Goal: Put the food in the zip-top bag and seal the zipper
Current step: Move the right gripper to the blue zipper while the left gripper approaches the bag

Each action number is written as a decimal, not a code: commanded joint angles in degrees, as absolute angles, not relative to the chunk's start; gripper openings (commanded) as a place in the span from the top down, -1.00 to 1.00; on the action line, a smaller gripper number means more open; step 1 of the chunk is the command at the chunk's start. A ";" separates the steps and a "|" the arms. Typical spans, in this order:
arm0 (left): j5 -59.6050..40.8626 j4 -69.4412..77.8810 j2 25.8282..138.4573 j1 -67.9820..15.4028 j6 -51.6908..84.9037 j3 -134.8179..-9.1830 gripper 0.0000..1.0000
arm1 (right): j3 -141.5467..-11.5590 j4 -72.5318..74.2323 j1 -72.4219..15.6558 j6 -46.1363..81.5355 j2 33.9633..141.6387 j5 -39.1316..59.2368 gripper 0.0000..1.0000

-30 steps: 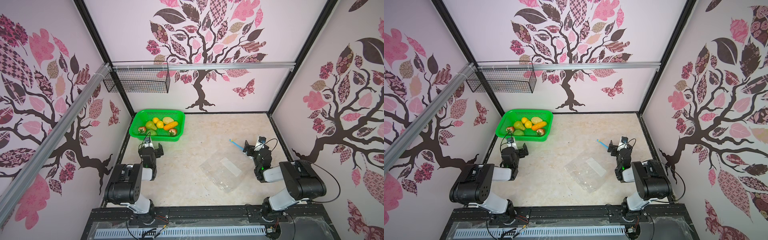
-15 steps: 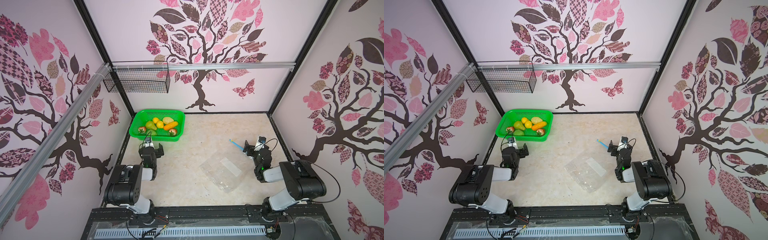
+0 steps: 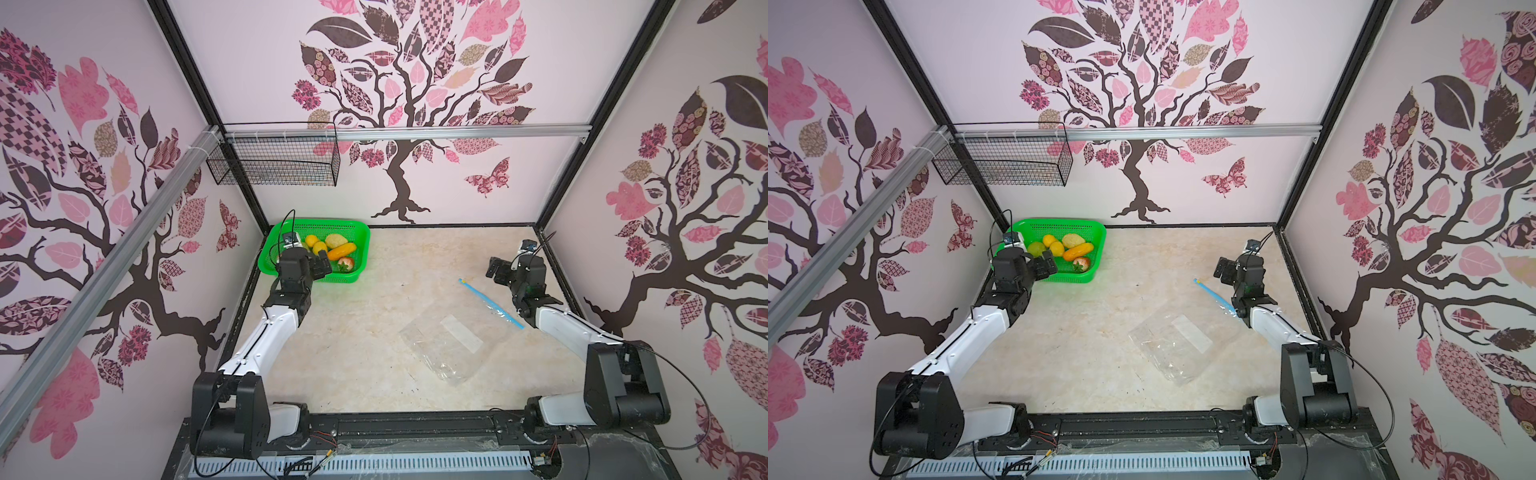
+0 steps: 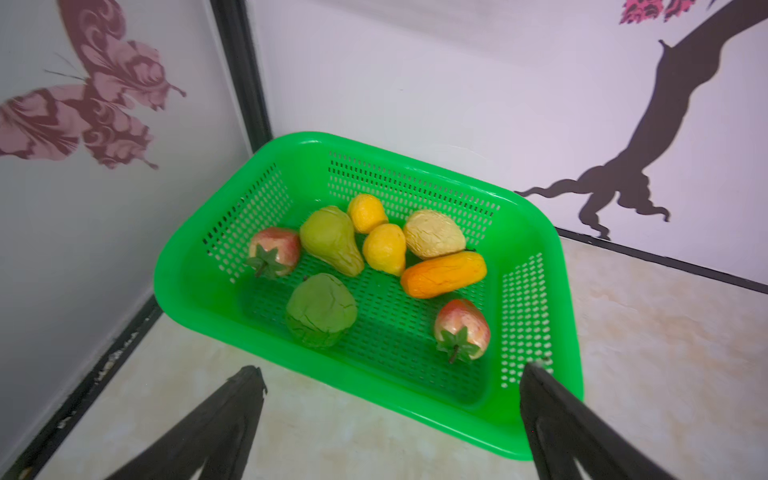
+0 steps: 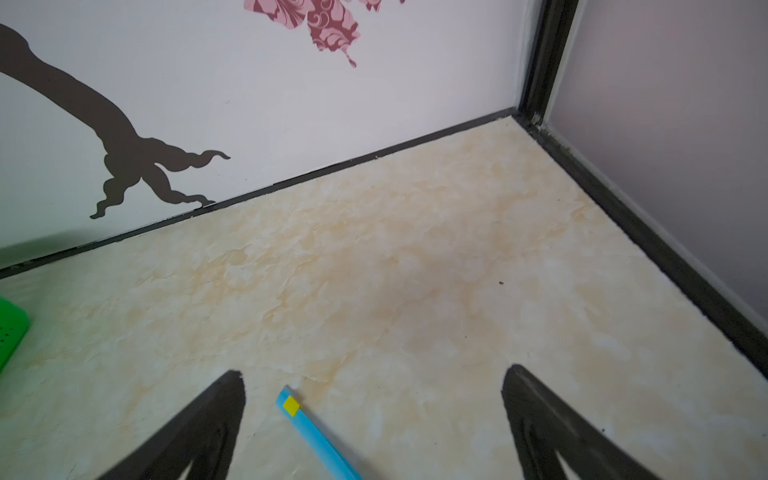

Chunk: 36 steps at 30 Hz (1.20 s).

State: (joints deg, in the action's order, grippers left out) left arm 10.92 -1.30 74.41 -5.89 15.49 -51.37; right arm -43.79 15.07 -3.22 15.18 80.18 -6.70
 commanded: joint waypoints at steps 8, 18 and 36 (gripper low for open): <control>-1.29 -9.92 75.70 -14.68 19.38 -54.79 -0.97 | -50.21 -13.69 -3.04 16.01 85.34 2.54 -0.99; -2.94 -11.42 77.95 -23.33 16.83 -55.49 -0.97 | -58.53 -19.09 -3.32 8.28 97.70 0.28 -0.79; -3.30 -10.58 77.76 -24.25 18.53 -54.67 -0.97 | -61.59 -20.55 -7.74 7.30 106.63 -0.31 -0.20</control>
